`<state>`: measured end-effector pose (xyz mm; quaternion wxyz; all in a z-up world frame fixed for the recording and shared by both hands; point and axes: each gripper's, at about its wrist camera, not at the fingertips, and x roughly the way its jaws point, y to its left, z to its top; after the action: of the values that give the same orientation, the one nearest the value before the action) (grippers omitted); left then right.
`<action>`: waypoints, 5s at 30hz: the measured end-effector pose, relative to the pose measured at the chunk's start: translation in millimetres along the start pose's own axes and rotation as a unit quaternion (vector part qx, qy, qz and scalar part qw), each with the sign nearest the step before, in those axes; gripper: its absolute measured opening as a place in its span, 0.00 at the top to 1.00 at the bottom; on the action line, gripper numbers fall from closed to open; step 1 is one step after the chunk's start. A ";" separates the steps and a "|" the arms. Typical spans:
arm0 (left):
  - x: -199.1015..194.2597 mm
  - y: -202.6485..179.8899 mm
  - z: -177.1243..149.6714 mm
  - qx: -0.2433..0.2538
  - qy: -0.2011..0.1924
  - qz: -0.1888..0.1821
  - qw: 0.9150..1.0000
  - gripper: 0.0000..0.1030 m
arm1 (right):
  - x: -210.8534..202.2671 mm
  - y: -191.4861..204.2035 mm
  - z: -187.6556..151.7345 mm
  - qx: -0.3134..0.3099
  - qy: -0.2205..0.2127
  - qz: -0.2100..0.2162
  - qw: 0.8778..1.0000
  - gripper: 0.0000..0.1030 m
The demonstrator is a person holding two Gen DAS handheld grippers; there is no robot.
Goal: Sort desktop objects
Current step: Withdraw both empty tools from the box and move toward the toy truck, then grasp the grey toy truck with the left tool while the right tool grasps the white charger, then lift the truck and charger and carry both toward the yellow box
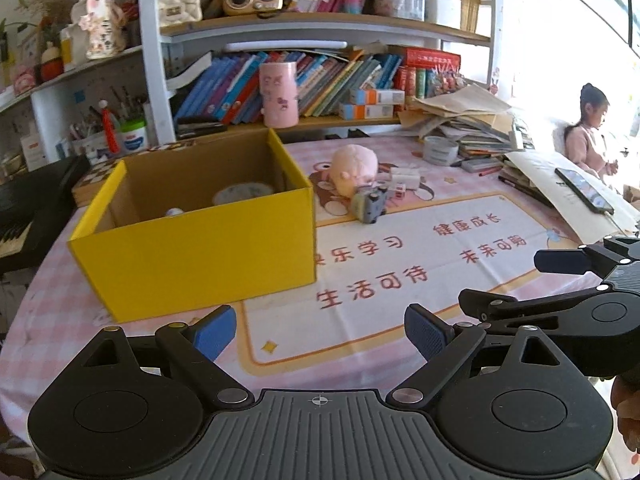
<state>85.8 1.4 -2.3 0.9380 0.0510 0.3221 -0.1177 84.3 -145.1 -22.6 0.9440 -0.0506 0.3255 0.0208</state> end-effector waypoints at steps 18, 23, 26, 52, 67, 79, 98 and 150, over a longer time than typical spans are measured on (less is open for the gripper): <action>69.2 -69.1 39.9 0.012 0.011 -0.037 0.999 0.09 | 44.9 -89.9 20.3 0.013 0.033 -0.027 0.999 0.23; 89.4 -84.7 51.8 0.004 0.013 -0.031 0.999 0.09 | 64.4 -114.8 31.4 0.008 0.036 -0.023 0.999 0.23; 100.5 -90.7 58.3 -0.003 0.016 -0.024 1.000 0.09 | 76.2 -126.7 37.4 0.004 0.037 -0.016 0.999 0.23; 207.0 -96.5 102.4 -0.038 0.045 0.058 0.997 0.10 | 207.5 -185.1 114.6 0.003 0.030 0.044 0.999 0.23; 264.7 -96.6 112.0 -0.012 0.068 0.078 0.995 0.11 | 282.6 -166.9 143.4 0.004 0.055 0.088 0.995 0.23; 279.8 -85.3 110.4 -0.039 0.087 0.045 0.994 0.43 | 310.6 -154.2 150.8 0.009 0.067 0.096 0.993 0.23; 206.1 -83.4 108.5 -0.096 0.053 0.016 0.994 0.43 | 305.1 -167.9 135.5 0.013 0.056 0.091 0.994 0.39; 73.3 -26.8 77.8 -0.066 -0.016 -0.082 0.994 0.43 | 90.4 -112.1 87.9 0.035 0.033 0.096 0.994 0.39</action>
<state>181.1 -51.6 13.3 0.9313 -0.0399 0.3176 -0.1737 217.4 -246.4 -0.4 0.9276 0.0136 0.3601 0.0980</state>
